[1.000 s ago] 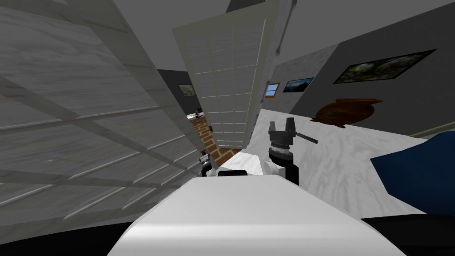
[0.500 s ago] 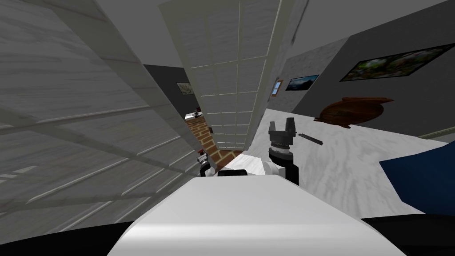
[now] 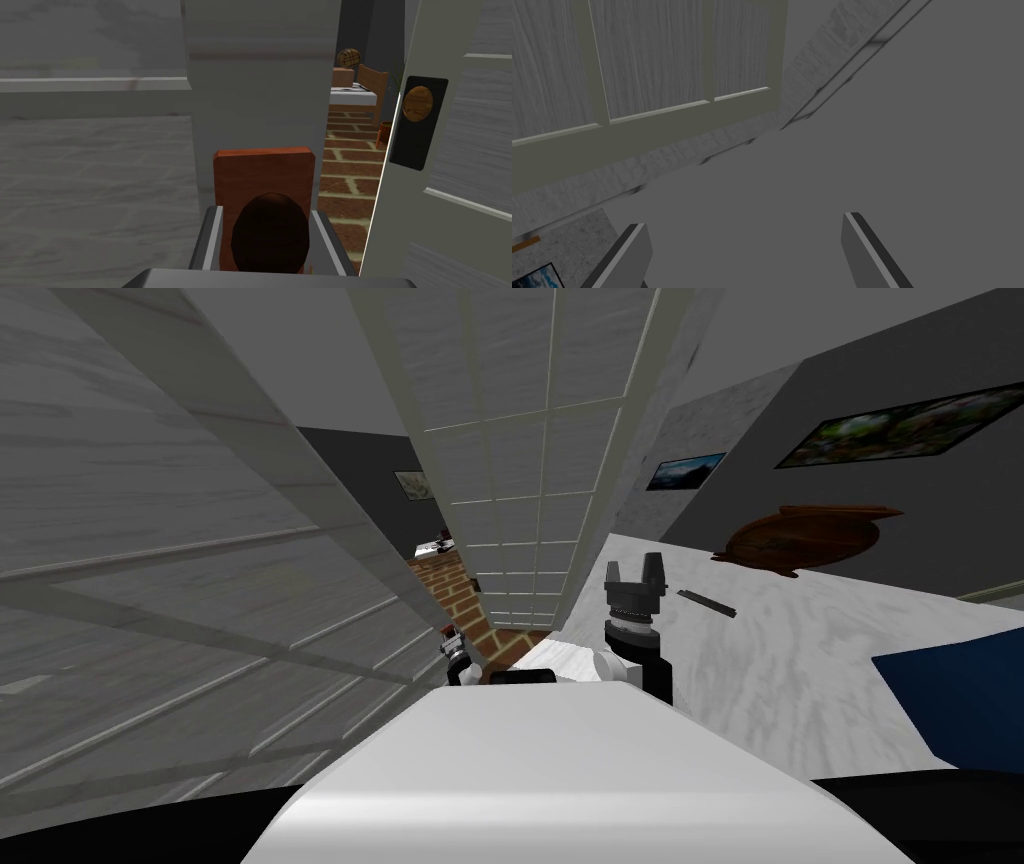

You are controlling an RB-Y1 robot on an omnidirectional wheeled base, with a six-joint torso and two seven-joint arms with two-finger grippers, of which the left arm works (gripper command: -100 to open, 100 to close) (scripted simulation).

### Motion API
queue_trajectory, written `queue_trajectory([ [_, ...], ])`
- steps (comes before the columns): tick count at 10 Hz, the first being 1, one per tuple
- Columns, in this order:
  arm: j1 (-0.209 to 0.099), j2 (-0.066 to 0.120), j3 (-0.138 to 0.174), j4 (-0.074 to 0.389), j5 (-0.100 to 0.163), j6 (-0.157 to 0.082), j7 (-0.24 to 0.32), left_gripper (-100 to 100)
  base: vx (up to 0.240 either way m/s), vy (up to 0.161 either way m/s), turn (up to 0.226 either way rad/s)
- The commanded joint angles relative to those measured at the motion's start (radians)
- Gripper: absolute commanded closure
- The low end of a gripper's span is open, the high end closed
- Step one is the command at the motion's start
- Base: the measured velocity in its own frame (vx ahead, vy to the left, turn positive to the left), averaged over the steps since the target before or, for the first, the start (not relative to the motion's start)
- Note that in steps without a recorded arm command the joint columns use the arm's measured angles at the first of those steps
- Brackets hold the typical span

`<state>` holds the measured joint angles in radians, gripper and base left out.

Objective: Push the door open

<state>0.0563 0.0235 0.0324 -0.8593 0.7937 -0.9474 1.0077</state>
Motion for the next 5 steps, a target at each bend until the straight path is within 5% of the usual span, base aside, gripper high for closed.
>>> queue_trajectory([
  [1,-0.016,0.015,0.027,0.025,0.012,-0.029,0.003,100,0.108,0.078,0.017],
  [5,-0.030,0.007,0.072,0.038,0.044,-0.052,-0.018,100,0.130,0.080,0.031],
])
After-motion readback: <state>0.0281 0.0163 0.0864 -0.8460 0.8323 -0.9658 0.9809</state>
